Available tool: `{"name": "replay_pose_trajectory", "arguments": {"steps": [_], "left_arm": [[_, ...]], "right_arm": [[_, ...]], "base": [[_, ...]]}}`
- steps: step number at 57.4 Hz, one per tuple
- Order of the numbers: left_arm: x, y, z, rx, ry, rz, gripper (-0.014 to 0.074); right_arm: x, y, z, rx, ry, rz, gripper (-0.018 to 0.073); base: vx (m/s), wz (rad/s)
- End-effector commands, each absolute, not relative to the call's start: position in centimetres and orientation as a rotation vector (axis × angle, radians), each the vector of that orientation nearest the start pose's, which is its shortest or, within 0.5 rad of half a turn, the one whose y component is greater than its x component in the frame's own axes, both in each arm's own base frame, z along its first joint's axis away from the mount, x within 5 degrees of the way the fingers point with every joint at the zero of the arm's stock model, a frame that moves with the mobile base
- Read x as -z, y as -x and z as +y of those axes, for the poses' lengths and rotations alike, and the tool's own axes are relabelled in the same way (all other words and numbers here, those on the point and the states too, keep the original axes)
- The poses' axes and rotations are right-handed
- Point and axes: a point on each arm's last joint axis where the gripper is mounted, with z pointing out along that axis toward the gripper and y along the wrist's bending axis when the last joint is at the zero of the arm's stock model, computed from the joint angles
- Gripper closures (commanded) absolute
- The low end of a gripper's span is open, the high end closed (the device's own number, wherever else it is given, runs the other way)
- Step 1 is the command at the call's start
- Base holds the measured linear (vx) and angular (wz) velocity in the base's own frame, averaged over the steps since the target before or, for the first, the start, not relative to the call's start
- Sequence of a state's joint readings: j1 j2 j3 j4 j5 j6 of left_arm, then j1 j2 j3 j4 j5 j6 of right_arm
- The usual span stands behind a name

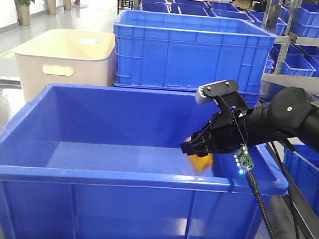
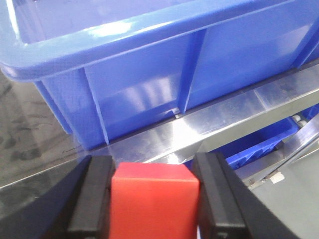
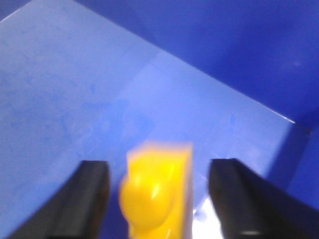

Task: Pick red and yellow blocks into blue bin
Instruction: 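Move the right gripper over the blue bin and release the yellow brick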

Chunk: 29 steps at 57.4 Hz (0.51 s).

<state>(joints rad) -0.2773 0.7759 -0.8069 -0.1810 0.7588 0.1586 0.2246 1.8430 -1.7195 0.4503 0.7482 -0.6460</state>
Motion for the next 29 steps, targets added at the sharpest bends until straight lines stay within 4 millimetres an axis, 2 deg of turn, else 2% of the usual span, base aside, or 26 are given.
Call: {"name": "replay_pose_trajectory", "arguments": {"steps": [1,6,13,22,29], "left_arm": [[-36.2,-13.7,-5.2,0.300,-0.378,2.075,0.0326],[-36.2,-13.7,-5.2,0.300,-0.378,2.075,0.0326],[-36.2,-13.7,-5.2,0.300,-0.378,2.075,0.0326],[-36.2,-13.7,-5.2,0.300,-0.378,2.075,0.0326],[-36.2,-13.7,-5.2,0.300,-0.378,2.075,0.0326]], "right_arm": [[-38.7,-40.0,11.8,-0.285,0.679,1.994,-0.0068],[-40.0,-39.2,11.6,-0.279,0.678,1.964,-0.0101],[-42.5,-37.1,11.2,-0.287,0.664,1.929,-0.0085],[-46.2,-33.1,10.3,-0.314,0.628,1.902,-0.0035],[-48.3,-29.8,9.8,-0.351,0.631,1.902,-0.0020]], "base": [[0.00,0.00],[0.00,0.00],[0.00,0.00],[0.00,0.00],[0.00,0.00]]}}
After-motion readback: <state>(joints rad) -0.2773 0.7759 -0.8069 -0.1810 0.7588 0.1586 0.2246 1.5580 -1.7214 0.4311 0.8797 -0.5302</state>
